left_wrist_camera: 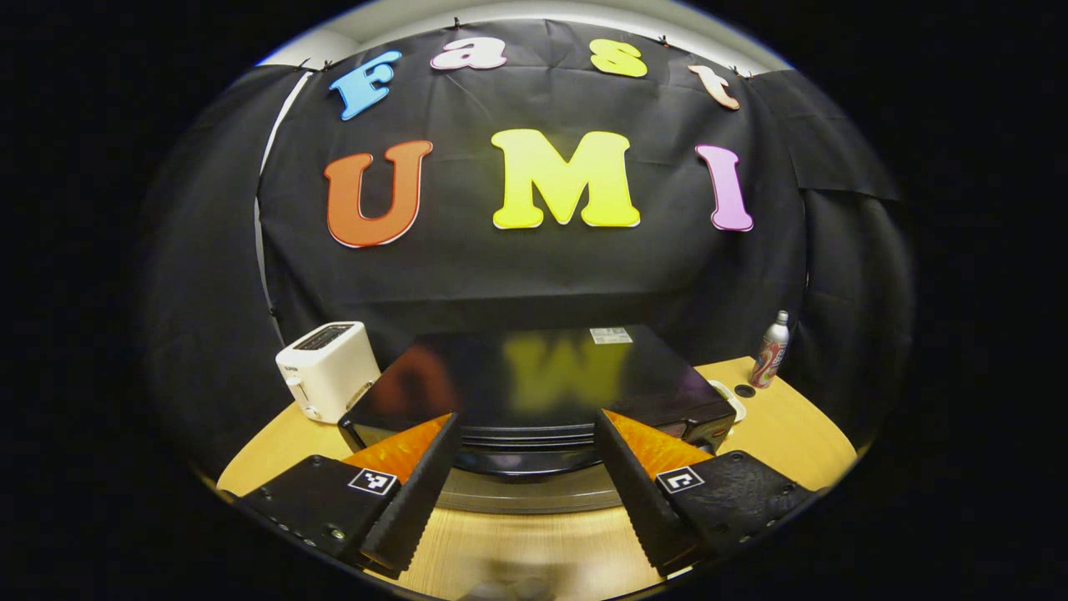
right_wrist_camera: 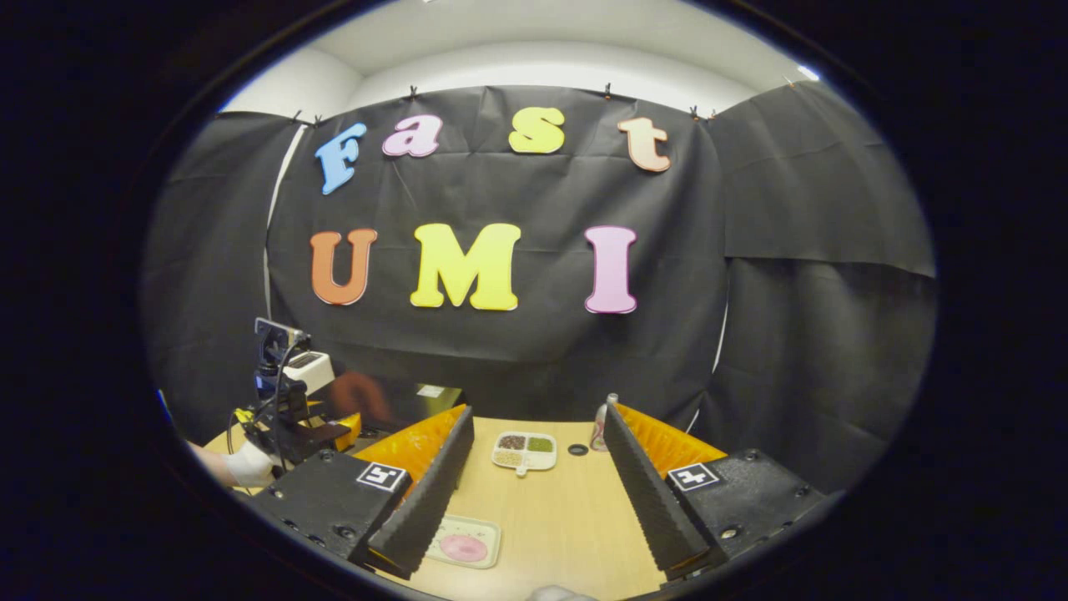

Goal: Open the electric oven with the left hand, put the food in, and close the electric oven.

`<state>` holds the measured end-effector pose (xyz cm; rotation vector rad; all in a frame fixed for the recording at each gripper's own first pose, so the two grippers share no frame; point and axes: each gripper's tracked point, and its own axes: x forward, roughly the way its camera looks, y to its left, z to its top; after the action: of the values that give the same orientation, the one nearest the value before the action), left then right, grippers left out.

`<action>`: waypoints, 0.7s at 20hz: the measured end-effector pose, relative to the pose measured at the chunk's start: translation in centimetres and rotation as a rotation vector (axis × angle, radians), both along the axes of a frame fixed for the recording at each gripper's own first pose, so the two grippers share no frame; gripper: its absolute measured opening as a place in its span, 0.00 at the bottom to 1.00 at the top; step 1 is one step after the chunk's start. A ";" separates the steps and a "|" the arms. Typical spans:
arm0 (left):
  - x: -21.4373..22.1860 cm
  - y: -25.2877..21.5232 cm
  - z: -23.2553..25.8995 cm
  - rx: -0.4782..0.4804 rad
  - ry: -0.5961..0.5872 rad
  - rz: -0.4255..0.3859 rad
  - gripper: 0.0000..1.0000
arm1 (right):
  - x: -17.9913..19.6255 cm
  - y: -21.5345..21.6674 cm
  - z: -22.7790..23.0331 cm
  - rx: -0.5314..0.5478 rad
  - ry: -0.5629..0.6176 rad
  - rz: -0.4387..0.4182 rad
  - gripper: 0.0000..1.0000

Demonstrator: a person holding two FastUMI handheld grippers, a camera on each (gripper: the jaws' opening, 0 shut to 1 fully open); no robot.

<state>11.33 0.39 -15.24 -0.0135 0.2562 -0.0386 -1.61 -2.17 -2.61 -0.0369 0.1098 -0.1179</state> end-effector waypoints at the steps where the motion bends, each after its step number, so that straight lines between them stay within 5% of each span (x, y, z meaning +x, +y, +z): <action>1: 0.0 0.0 -0.7 0.000 0.019 0.000 0.97 | 0.0 0.0 -0.1 -0.002 0.006 -0.001 0.96; 14: -1.7 0.0 -1.1 0.009 0.018 -0.015 0.96 | -0.3 1.5 -1.3 0.010 0.033 0.046 0.97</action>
<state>9.62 0.36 -16.30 -0.0031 0.2741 -0.0524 -1.87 -0.71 -3.92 -0.0317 0.1428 -0.0710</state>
